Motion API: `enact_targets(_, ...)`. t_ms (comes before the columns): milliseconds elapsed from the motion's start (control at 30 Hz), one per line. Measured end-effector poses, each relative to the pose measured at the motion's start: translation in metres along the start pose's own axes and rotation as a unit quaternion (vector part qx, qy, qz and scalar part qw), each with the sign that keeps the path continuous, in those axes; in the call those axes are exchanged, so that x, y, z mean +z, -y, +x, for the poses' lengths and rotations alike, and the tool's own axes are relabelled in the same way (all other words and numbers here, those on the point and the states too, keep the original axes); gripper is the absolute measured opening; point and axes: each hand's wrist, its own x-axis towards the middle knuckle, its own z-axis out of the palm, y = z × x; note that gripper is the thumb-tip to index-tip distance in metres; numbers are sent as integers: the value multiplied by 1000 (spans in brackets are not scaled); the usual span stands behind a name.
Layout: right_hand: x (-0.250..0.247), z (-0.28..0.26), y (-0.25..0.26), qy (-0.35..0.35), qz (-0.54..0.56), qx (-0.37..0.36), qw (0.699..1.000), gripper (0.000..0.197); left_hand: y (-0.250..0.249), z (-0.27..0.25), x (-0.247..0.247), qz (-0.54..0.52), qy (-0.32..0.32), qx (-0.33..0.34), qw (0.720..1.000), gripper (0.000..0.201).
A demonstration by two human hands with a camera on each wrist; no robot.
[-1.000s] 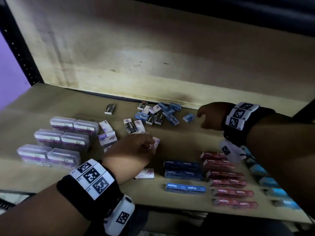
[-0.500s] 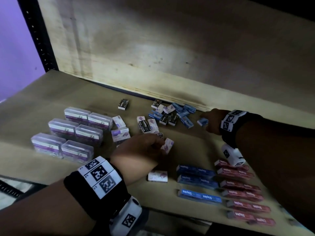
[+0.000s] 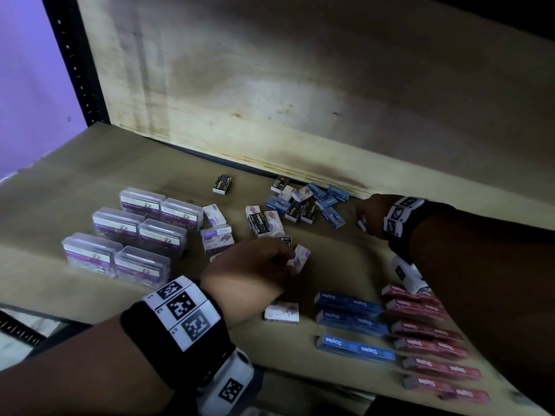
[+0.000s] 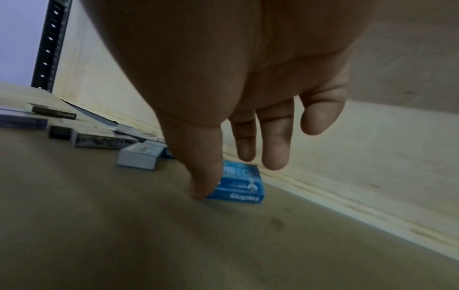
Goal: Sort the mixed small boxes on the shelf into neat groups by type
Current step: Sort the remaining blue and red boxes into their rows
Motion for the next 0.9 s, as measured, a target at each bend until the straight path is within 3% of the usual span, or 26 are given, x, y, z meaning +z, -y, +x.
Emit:
enact_targets(100,-3,-6,-8,-14,-10,-3,1000,16,-1,-1,1,3,-4,1,1000,18)
enact_targets(267,-3,-13,-12,-43,-74,-9,996,28,-5,-2,2,1,0,-1,1000,25)
enact_targets(467,-14,-36,-5,-173,-65,-57,981,43,-6,-7,8,18,-16,11,1000,21)
enact_targets(600,-26,-55,-6,-154,33,-72,985,33,-5,-10,12,51,-22,22,998,25)
enact_targets(700,-33,-69,-11,-116,89,-67,987,12,-6,-11,13,60,-34,27,997,27)
enact_targets(767,-30,-81,-13,-105,122,-56,985,37,-7,-13,13,61,-41,25,997,25)
enact_targets(900,-21,-113,-10,-117,179,-44,976,35,-8,-17,14,50,-57,12,997,20)
